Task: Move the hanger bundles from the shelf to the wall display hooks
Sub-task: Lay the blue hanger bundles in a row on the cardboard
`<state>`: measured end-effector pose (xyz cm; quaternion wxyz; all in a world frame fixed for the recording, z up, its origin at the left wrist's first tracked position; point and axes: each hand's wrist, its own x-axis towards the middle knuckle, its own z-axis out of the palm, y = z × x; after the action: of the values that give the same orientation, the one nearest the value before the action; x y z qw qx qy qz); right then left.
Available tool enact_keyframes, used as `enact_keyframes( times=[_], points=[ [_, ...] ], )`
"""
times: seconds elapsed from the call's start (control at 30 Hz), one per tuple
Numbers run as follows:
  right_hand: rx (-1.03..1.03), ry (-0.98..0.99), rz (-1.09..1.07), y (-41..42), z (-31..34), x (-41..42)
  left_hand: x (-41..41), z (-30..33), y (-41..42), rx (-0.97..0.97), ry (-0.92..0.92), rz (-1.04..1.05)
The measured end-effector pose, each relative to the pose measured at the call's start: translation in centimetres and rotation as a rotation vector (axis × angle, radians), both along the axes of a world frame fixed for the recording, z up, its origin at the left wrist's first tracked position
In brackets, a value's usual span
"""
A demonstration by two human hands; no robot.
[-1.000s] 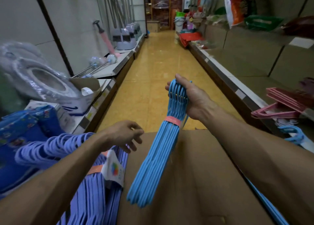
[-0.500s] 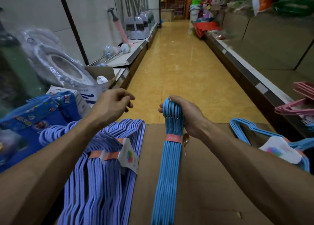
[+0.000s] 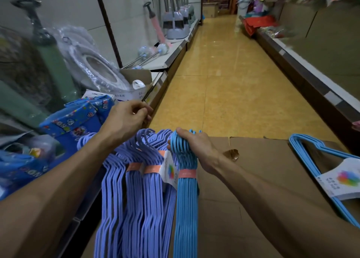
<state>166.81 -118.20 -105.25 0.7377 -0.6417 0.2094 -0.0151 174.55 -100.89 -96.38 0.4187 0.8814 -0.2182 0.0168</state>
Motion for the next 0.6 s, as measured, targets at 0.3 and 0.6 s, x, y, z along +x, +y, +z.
enact_keyframes(
  times=[0.3,0.6],
  points=[
    [-0.132,0.005,0.084,2.1,-0.1,2.3,-0.1,-0.7,-0.1,-0.06,0.014,-0.056],
    [-0.239,-0.056,0.137,1.7,-0.9,1.8,0.0,-1.8,-0.9,0.1,-0.001,-0.19]
  ],
)
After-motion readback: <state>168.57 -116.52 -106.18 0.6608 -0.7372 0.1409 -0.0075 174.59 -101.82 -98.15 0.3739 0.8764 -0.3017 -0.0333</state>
